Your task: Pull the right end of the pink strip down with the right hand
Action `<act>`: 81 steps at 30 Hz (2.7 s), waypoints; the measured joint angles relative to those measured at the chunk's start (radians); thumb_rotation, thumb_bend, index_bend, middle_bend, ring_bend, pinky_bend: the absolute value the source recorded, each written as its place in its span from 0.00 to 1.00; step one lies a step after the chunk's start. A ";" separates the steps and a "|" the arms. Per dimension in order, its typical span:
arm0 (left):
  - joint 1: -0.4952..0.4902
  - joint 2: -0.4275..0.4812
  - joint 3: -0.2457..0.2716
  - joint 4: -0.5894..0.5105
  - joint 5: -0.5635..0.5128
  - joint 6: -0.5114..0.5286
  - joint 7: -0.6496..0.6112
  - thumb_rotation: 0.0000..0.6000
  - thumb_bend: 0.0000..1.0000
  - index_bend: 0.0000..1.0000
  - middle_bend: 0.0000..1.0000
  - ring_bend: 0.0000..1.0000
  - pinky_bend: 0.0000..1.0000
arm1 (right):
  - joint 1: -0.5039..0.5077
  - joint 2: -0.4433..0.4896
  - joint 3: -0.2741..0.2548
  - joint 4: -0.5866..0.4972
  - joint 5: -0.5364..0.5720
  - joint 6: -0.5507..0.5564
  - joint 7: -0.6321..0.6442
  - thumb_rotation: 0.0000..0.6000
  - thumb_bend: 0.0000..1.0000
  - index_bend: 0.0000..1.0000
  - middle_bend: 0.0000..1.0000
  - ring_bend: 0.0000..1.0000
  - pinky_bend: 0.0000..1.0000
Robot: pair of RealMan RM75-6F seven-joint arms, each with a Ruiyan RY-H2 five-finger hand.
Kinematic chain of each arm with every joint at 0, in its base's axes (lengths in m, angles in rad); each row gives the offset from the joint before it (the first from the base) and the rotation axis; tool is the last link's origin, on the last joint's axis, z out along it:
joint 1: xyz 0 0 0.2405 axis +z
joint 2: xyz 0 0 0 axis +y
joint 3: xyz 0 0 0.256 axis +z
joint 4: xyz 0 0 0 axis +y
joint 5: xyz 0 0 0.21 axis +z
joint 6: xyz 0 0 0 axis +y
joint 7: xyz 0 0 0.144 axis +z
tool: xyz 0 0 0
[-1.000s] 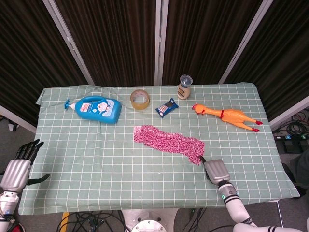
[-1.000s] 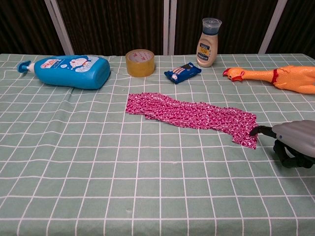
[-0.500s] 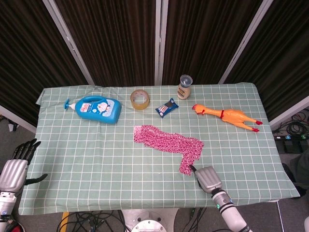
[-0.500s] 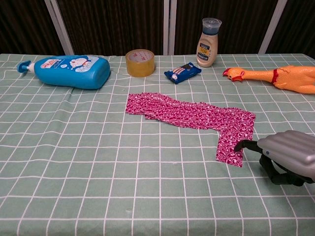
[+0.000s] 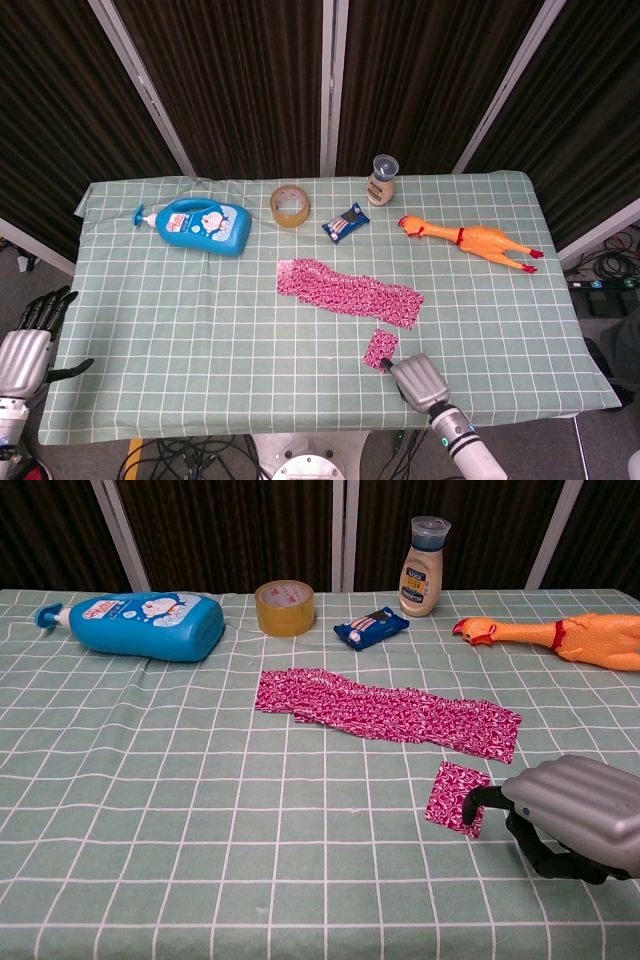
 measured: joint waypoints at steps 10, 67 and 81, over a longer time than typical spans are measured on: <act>-0.003 -0.004 -0.001 0.006 0.000 -0.008 -0.002 1.00 0.09 0.03 0.02 0.00 0.08 | -0.007 -0.018 0.129 0.130 0.027 0.055 0.073 1.00 1.00 0.18 0.88 0.80 0.74; -0.020 -0.012 0.005 -0.005 0.003 -0.037 0.032 1.00 0.09 0.03 0.02 0.00 0.08 | -0.050 0.048 0.083 0.239 0.196 -0.024 0.174 1.00 1.00 0.17 0.88 0.80 0.74; -0.020 -0.009 0.005 -0.015 0.006 -0.034 0.040 1.00 0.09 0.03 0.02 0.00 0.08 | -0.114 0.129 0.059 0.202 0.134 0.024 0.237 1.00 1.00 0.18 0.88 0.80 0.74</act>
